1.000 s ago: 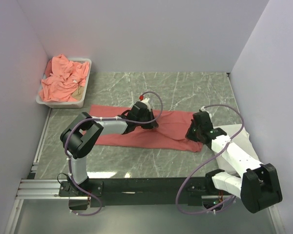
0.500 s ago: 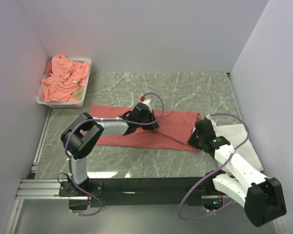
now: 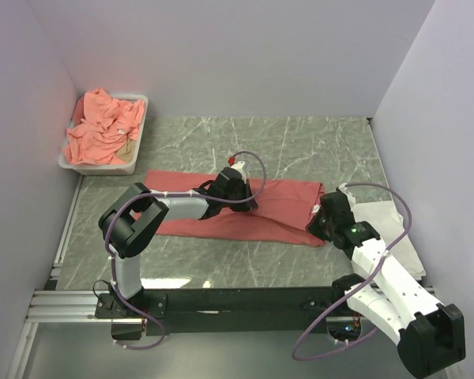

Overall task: Fold and stack the t-shirts
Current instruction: Fold the tshirt

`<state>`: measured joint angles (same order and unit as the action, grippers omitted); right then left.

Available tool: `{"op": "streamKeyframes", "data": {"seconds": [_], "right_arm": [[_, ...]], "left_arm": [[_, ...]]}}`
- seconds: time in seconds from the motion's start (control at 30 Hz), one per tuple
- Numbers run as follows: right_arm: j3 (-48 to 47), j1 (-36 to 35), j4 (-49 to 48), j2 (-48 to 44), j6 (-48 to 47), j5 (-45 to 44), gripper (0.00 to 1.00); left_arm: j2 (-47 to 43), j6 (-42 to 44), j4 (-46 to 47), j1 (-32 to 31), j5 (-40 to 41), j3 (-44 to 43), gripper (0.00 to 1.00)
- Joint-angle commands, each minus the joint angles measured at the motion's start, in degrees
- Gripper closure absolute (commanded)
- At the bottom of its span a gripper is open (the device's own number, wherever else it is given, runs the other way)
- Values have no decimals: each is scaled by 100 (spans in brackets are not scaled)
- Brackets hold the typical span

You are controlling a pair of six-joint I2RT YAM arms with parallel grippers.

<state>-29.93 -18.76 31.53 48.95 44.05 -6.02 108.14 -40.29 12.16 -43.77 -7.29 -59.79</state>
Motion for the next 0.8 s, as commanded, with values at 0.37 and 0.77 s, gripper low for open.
{"op": "streamKeyframes", "data": {"seconds": [0.37, 0.77], "right_arm": [[93, -31, -112, 211, 24, -22, 73], [-469, -127, -58, 272, -46, -13, 61]], "left_arm": [[-170, -110, -117, -44, 228, -59, 81], [-908, 109, -1083, -44, 1176, -419, 66]]}}
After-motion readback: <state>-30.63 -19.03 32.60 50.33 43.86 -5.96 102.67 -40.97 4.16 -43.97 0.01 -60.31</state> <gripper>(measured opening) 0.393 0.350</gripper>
